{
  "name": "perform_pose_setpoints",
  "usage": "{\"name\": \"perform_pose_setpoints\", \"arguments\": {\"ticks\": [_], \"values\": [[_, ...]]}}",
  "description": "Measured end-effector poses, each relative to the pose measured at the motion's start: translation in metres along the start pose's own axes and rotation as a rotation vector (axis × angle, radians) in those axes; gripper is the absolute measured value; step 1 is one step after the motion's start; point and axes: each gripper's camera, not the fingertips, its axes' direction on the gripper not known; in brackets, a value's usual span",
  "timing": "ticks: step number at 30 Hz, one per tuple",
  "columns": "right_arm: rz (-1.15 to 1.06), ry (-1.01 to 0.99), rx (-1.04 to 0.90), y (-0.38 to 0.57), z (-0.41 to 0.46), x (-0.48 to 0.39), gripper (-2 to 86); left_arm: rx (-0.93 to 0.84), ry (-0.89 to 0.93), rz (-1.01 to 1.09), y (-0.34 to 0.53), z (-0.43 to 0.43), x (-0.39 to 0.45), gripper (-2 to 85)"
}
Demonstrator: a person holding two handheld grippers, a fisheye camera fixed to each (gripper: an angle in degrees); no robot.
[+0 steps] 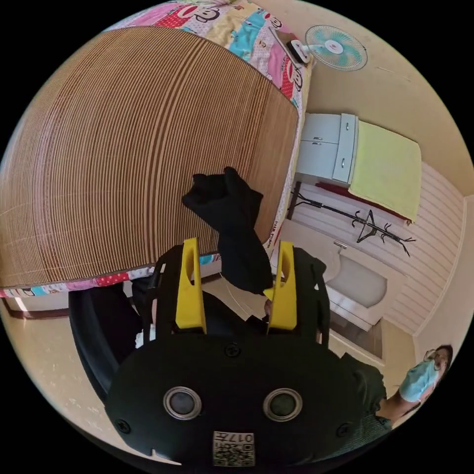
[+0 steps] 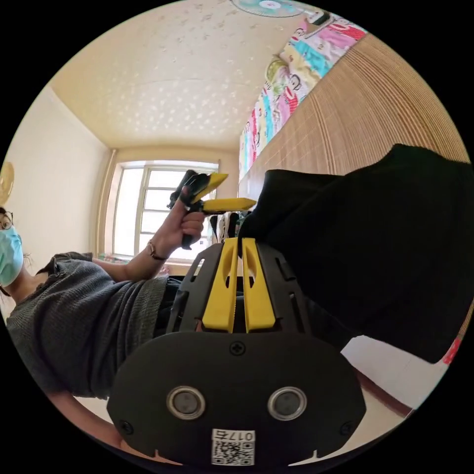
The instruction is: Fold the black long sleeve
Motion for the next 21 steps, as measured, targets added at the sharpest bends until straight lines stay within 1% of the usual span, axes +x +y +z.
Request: {"name": "perform_pose_setpoints", "arguments": {"ticks": [2, 4, 5, 6, 7, 8, 9, 11, 13, 15, 16, 18, 19, 21], "values": [[-0.076, -0.039, -0.105, 0.004, 0.032, -0.018, 1.5, -0.012, -0.049, -0.079, -0.021, -0.009, -0.019, 22.5], [-0.124, -0.067, -0.184, 0.011, 0.061, -0.027, 1.4, -0.054, -0.020, -0.208, -0.038, -0.015, -0.055, 23.7], [-0.138, -0.080, -0.229, 0.016, 0.079, -0.030, 1.4, -0.091, 0.021, -0.314, -0.043, -0.018, -0.084, 24.0], [-0.144, -0.083, -0.249, 0.018, 0.087, -0.031, 1.4, -0.109, 0.090, -0.415, -0.042, -0.022, -0.113, 24.3], [-0.165, -0.076, -0.285, 0.024, 0.101, -0.035, 1.4, -0.104, 0.141, -0.457, -0.039, -0.025, -0.126, 23.9], [-0.191, -0.063, -0.323, 0.030, 0.113, -0.040, 1.4, -0.073, 0.272, -0.519, -0.030, -0.032, -0.150, 23.2], [-0.206, -0.055, -0.343, 0.033, 0.120, -0.043, 1.5, -0.003, 0.416, -0.564, -0.018, -0.042, -0.171, 22.0], [-0.269, -0.024, -0.409, 0.048, 0.143, -0.054, 1.5, 0.088, 0.569, -0.588, 0.001, -0.059, -0.195, 20.4], [-0.304, -0.026, -0.448, 0.058, 0.160, -0.061, 1.5, 0.098, 0.628, -0.573, 0.013, -0.074, -0.215, 18.4], [-0.320, -0.053, -0.474, 0.067, 0.178, -0.067, 1.5, 0.006, 0.661, -0.555, 0.028, -0.081, -0.238, 13.2], [-0.322, -0.076, -0.483, 0.071, 0.189, -0.071, 1.6, -0.005, 0.669, -0.553, 0.033, -0.082, -0.244, 11.4], [-0.333, -0.097, -0.493, 0.078, 0.205, -0.078, 1.6, 0.030, 0.756, -0.543, 0.055, -0.093, -0.263, 5.7], [-0.348, -0.111, -0.482, 0.083, 0.214, -0.086, 1.6, 0.054, 0.791, -0.508, 0.059, -0.098, -0.265, 4.6], [-0.403, -0.145, -0.479, 0.091, 0.228, -0.103, 1.7, 0.093, 0.868, -0.245, 0.066, -0.121, -0.260, 4.1]]}}
